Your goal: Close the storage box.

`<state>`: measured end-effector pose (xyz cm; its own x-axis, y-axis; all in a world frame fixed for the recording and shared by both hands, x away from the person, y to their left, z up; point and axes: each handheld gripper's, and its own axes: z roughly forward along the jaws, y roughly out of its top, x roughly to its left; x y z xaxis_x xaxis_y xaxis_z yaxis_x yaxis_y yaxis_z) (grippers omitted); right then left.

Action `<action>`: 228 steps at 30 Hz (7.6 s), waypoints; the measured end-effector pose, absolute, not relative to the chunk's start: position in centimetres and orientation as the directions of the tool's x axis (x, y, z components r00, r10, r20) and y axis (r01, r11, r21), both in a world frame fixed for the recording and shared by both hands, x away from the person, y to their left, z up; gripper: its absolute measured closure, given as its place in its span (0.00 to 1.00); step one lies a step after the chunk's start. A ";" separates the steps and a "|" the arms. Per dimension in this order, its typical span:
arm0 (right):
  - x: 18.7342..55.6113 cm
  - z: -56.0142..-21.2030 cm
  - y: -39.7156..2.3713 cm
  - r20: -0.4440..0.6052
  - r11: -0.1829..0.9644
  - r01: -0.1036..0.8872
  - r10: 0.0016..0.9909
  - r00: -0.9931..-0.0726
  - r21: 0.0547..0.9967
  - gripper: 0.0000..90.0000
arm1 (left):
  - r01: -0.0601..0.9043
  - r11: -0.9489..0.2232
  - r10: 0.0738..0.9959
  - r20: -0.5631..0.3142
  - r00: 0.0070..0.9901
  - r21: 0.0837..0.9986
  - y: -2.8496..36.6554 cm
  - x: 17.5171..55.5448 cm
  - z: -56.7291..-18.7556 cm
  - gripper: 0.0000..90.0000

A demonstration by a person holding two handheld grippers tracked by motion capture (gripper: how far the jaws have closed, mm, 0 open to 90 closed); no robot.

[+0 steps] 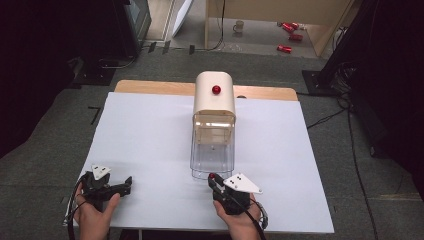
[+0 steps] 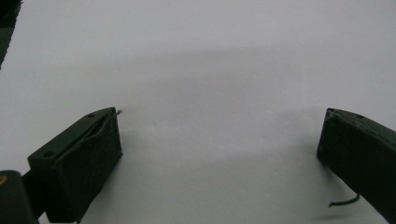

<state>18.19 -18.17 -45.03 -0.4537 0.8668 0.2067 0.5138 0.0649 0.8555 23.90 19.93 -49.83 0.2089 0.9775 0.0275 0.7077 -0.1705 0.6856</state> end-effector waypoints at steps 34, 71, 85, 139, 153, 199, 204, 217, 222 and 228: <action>23.4 -42.3 -18.6 0.185 0.068 0.489 0.874 -0.450 0.869 0.84 | 0.708 -0.171 0.978 0.027 0.209 0.685 19.9 23.9 -49.8 0.00; 28.7 -41.4 -18.5 0.157 0.063 0.467 0.896 -0.417 0.882 0.88 | 0.707 -0.167 0.978 0.024 0.207 0.687 19.9 23.9 -49.8 0.00; 29.7 -41.5 -18.6 0.163 0.061 0.474 0.894 -0.418 0.879 0.90 | 0.707 -0.167 0.978 0.025 0.207 0.687 19.9 23.9 -49.8 0.00; 17.9 -47.7 -19.2 0.180 0.138 0.577 0.870 -0.459 0.805 0.00 | 0.707 -0.170 0.978 0.027 0.209 0.686 19.9 23.9 -49.8 0.00; 18.1 -49.5 -17.8 0.185 0.142 0.580 0.864 -0.468 0.802 0.42 | 0.707 -0.170 0.978 0.028 0.209 0.687 19.9 23.9 -49.8 0.00; 21.5 -47.6 -17.9 0.204 0.069 0.591 0.901 -0.383 0.804 0.85 | 0.707 -0.168 0.978 0.026 0.208 0.687 19.9 23.9 -49.8 0.00; 22.2 -47.4 -17.9 0.209 0.064 0.592 0.900 -0.382 0.804 0.85 | 0.707 -0.170 0.978 0.027 0.208 0.687 19.9 23.9 -49.8 0.00; 23.9 -47.2 -18.0 0.205 0.065 0.592 0.903 -0.378 0.803 0.85 | 0.707 -0.169 0.978 0.026 0.208 0.687 19.9 23.9 -49.8 0.00; 24.7 -47.2 -17.9 0.198 0.069 0.590 0.905 -0.377 0.804 0.85 | 0.707 -0.169 0.978 0.026 0.208 0.687 19.9 23.9 -49.8 0.00; 25.6 -47.2 -17.9 0.194 0.069 0.590 0.909 -0.370 0.805 0.85 | 0.707 -0.169 0.978 0.026 0.208 0.687 19.9 23.9 -49.8 0.00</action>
<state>25.65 -17.91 -47.24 -0.3702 0.9086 0.1936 0.5898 0.0688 0.8046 23.88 19.92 -49.84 0.2082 0.9777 0.0262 0.7065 -0.1689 0.6873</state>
